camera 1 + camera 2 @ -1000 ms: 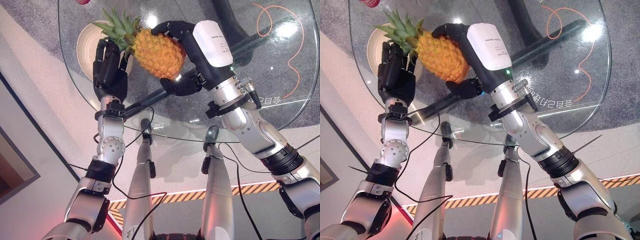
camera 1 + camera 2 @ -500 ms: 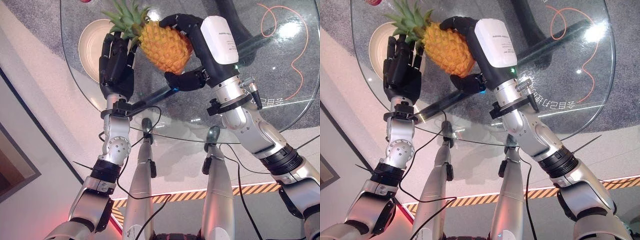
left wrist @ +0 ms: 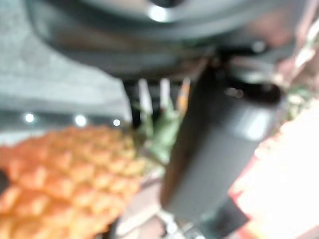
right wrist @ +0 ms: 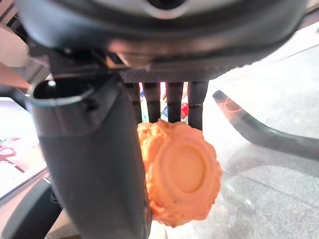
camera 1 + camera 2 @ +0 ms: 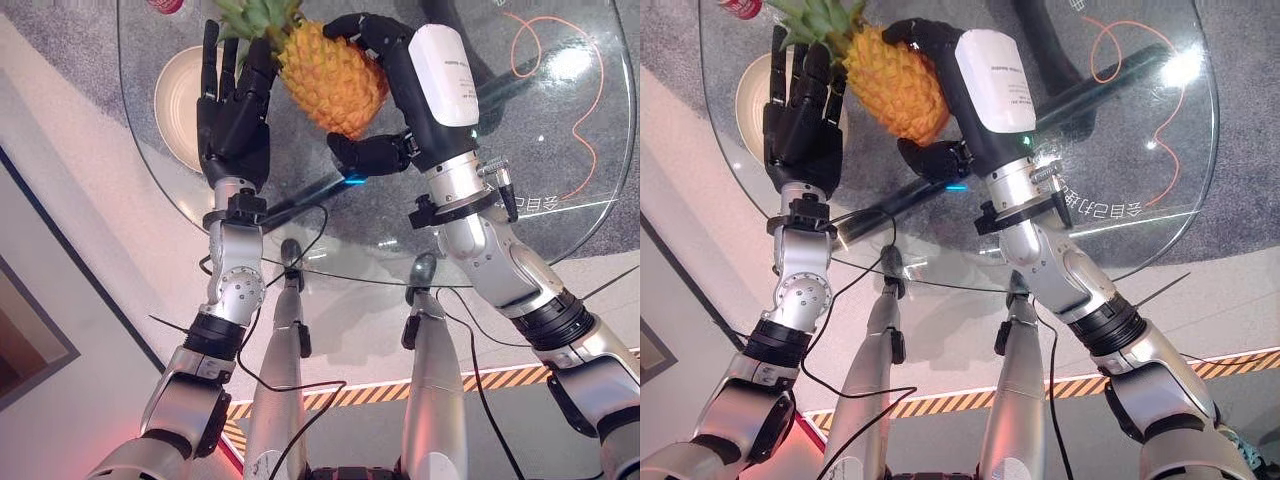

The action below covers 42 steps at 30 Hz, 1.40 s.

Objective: Pick up the fruit to the plate

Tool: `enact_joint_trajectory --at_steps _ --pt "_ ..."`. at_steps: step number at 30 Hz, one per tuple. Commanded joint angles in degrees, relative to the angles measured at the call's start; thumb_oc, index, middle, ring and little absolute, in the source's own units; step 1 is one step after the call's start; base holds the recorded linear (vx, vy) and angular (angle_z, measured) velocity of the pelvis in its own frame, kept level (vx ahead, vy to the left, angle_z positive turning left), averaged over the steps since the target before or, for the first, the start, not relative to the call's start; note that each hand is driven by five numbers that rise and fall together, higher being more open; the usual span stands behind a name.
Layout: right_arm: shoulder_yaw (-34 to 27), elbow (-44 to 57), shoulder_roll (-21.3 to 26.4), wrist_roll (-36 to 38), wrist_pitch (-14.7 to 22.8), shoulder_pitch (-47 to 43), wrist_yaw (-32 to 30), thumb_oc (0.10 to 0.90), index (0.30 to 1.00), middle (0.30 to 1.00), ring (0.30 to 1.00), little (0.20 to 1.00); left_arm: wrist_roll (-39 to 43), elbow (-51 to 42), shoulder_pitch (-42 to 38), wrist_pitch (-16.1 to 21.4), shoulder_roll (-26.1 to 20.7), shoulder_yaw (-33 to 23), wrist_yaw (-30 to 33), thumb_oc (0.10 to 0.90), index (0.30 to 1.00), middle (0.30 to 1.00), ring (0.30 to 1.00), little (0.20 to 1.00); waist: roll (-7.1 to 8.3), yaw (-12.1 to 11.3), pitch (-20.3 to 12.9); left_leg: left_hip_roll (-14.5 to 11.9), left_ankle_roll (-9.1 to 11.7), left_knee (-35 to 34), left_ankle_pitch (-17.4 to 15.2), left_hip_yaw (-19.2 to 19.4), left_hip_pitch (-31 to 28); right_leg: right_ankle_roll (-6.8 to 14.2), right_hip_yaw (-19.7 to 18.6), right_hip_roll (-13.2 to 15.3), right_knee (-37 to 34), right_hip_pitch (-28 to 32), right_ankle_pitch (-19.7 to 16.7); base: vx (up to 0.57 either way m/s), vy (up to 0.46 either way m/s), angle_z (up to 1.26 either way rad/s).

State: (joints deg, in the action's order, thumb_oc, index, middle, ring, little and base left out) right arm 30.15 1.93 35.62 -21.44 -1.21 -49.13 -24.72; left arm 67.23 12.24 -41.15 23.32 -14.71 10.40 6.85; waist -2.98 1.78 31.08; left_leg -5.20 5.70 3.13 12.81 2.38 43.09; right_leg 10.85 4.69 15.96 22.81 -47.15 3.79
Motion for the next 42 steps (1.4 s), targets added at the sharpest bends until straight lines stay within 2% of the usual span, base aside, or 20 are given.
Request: enact_joint_trajectory --at_steps 1,27,35,42 --pt "-3.79 8.89 -4.54 -3.21 7.88 -9.44 -5.96 0.1 0.3 0.3 0.3 0.2 -4.65 -4.51 -6.2 1.92 0.31 1.47 -0.33 0.8 0.9 0.9 0.9 0.9 1.71 -1.52 -1.28 -1.81 1.48 2.73 -4.55 -1.29 -0.38 0.34 2.51 -0.61 -12.87 4.44 -11.19 0.0 0.0 0.0" --pt "-4.94 7.69 -5.04 -3.7 7.66 -8.96 -7.23 0.1 0.3 0.3 0.3 0.2 -9.36 -2.44 -6.01 4.89 1.45 -1.03 8.1 0.8 0.9 0.9 0.9 0.9 1.77 -1.59 -1.28 -1.79 1.71 3.24 -5.11 -1.54 -0.07 0.38 2.4 -0.72 -12.21 4.23 -10.34 0.0 0.0 0.0" --pt "-4.69 7.93 -5.58 -3.86 8.29 -8.74 -4.88 0.1 0.3 0.3 0.3 0.2 -7.61 -2.81 -6.01 5.46 1.73 -1.02 5.09 0.8 0.9 0.9 0.9 0.9 1.79 -1.58 -1.28 -1.78 1.75 3.47 -5.17 -1.62 0.12 0.34 2.37 -0.79 -11.91 4.01 -10.2 0.0 0.0 0.0" --pt "-3.37 8.0 -5.08 -3.67 8.15 -8.65 -2.49 0.1 0.3 0.3 0.3 0.2 -3.43 -3.73 -5.99 6.1 1.67 -0.71 -0.53 0.8 0.9 0.9 0.9 0.9 1.73 -1.6 -1.28 -1.77 1.77 3.56 -5.21 -1.62 0.16 0.29 2.36 -0.72 -11.79 3.9 -10.17 0.0 0.0 0.0"
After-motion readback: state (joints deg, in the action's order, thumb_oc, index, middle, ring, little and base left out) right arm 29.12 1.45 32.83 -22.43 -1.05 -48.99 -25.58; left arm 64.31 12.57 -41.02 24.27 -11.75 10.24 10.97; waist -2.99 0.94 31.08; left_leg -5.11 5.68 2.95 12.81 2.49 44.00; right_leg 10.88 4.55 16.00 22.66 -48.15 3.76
